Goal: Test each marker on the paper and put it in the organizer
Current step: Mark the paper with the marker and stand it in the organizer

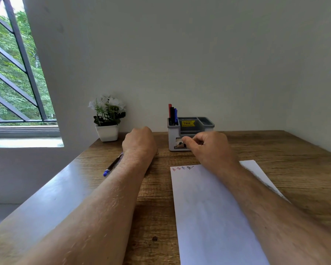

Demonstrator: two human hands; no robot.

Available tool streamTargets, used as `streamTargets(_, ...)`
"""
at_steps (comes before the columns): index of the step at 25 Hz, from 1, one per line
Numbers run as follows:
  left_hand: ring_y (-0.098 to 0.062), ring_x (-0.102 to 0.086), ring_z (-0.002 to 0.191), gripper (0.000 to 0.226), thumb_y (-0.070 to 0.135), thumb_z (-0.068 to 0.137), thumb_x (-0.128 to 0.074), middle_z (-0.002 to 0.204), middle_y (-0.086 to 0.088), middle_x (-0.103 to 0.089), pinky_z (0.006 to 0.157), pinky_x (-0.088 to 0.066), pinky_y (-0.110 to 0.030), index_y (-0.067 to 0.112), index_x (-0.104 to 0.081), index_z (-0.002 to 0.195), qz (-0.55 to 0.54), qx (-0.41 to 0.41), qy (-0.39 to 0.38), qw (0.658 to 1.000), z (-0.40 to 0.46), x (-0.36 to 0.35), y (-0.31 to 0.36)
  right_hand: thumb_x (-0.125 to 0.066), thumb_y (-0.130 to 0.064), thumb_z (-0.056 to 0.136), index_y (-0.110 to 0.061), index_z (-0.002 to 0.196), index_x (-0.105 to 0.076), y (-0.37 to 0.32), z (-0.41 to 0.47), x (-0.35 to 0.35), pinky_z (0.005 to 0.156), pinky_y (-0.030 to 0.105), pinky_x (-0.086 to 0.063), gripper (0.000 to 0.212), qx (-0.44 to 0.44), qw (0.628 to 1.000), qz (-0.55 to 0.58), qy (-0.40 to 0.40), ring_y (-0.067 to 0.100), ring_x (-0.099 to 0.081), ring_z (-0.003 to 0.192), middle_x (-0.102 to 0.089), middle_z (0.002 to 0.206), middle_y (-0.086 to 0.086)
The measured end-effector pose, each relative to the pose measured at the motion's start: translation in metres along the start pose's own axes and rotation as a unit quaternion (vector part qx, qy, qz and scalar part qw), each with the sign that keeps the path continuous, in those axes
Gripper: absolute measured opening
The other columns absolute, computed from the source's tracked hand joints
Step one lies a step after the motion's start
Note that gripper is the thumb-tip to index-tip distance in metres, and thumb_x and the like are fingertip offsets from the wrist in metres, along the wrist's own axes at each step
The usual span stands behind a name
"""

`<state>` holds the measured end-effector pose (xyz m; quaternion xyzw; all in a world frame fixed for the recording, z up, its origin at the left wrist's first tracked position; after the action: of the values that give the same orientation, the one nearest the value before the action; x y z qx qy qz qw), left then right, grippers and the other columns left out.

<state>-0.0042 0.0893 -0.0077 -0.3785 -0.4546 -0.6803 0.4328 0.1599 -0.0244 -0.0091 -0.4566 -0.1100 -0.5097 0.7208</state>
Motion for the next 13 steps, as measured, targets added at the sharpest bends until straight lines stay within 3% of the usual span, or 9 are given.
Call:
streamTargets(4, -0.030, -0.064, 0.093, 0.027, 0.024, 0.085, -0.071, 0.104, -0.012, -0.066, 0.073, -0.054, -0.039, 0.012, -0.063, 0.108, -0.004, 0.007, -0.009, 1.000, 0.000, -0.003, 0.001, -0.059, -0.047, 0.093, -0.014, 0.090, -0.075, 0.000, 0.000, 0.001, 0.051, 0.007, -0.031, 0.036, 0.000, 1.000, -0.002, 0.001, -0.004, -0.052, 0.059, -0.066, 0.079, -0.006)
streamTargets(7, -0.026, -0.062, 0.087, 0.030, 0.029, 0.084, -0.074, 0.102, -0.011, -0.066, 0.073, -0.054, -0.039, 0.013, -0.063, 0.107, -0.003, 0.009, -0.021, 1.000, -0.001, -0.006, 0.003, -0.060, -0.046, 0.093, -0.013, 0.092, -0.076, 0.000, 0.000, 0.000, 0.053, 0.009, -0.036, 0.036, 0.002, 1.000, 0.000, 0.000, -0.003, -0.054, 0.063, -0.073, 0.089, -0.001)
streamTargets(13, -0.026, -0.062, 0.084, 0.019, 0.027, 0.087, -0.069, 0.094, -0.009, -0.063, 0.074, -0.056, -0.039, 0.015, -0.061, 0.099, -0.017, -0.005, 0.000, 1.000, -0.005, -0.004, 0.012, -0.060, -0.046, 0.093, -0.013, 0.093, -0.076, 0.000, -0.002, 0.000, 0.055, 0.013, -0.042, 0.037, -0.002, 1.000, 0.009, -0.007, 0.001, -0.059, 0.067, -0.074, 0.090, 0.001)
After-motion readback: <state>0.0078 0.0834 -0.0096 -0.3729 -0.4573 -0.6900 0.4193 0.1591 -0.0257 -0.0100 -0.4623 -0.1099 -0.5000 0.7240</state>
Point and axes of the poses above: each hand's wrist, its own z-axis towards the middle knuckle, its own x-axis out of the back of the hand, y = z × x, the point moved 7 cm from there along z, towards the middle knuckle
